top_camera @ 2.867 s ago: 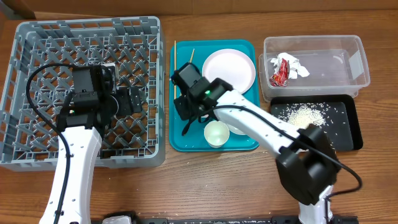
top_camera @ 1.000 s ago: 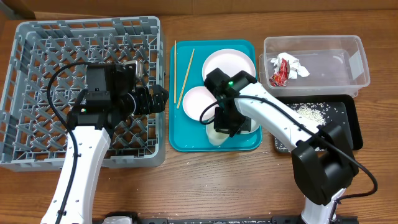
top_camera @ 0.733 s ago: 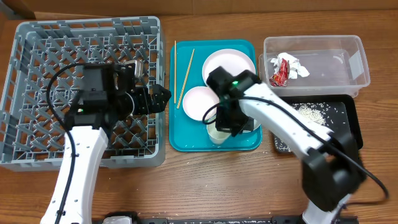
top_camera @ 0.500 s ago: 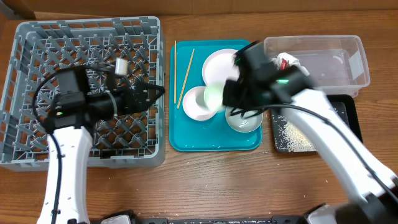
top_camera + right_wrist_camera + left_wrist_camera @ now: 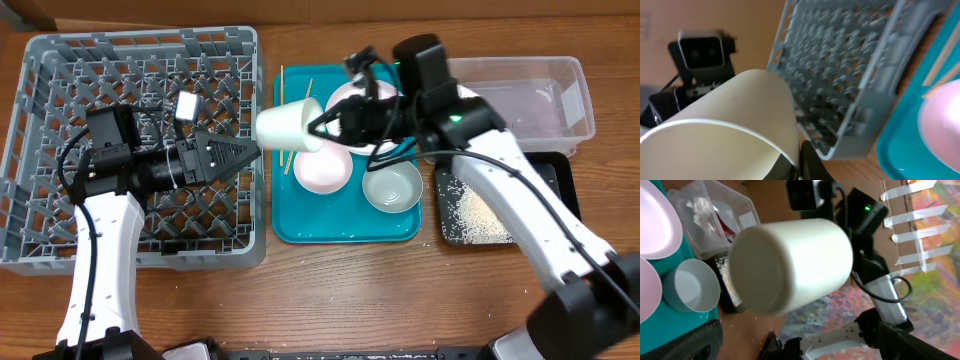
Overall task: Sort waste into correct bins and load items into the dishwasher
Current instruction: 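Hand the cup from the right gripper to the left gripper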
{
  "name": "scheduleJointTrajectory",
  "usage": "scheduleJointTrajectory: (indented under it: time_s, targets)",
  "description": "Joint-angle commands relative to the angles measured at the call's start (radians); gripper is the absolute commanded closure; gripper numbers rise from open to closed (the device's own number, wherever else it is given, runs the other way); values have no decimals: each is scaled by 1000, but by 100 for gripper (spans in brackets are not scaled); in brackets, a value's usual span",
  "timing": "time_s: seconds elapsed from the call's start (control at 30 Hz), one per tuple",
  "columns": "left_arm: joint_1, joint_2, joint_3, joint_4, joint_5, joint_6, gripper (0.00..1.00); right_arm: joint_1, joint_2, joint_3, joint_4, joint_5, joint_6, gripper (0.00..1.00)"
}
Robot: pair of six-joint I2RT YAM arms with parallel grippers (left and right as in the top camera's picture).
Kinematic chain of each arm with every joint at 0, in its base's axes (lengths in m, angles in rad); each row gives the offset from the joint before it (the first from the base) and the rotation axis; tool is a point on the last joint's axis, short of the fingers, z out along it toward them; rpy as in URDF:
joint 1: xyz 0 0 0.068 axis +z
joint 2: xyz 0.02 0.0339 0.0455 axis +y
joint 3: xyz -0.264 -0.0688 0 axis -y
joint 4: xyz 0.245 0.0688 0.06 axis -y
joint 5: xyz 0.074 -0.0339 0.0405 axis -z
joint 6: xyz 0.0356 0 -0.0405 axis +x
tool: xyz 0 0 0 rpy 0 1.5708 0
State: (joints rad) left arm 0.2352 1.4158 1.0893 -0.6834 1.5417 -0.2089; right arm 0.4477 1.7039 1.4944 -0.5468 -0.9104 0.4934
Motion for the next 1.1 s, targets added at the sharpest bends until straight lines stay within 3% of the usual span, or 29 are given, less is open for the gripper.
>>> scheduleJointTrajectory:
  time_s: [0.0,0.3,0.63,0.7,0.73,0.8,0.83,0.9,1.07]
  targets:
    - [-6,5,25,3,40,-24,0,39,34,-5,66,-173,-9,96]
    - [-6,5,25,8,40,-24,1,109,52,-5,145,-175,8,96]
    - [-6,5,25,7,40,-24,23,129,116,-5,240,-146,66,96]
    - [-6,5,25,7,40,-25,36,129,116,-5,250,-146,84,95]
    - [-6,5,25,7,40,-24,45,129,116,-5,251,-146,84,91]
    - [-6,5,25,7,40,-24,56,128,116,-5,255,-146,84,66]
    - [-6,5,25,7,40,-24,57,127,116,-5,255,-145,83,48]
    - [-5,5,25,8,40,-25,58,118,116,-5,255,-146,83,26]
    - [15,-5,31,132,41,-74,64,44,116,-5,223,-145,75,2]
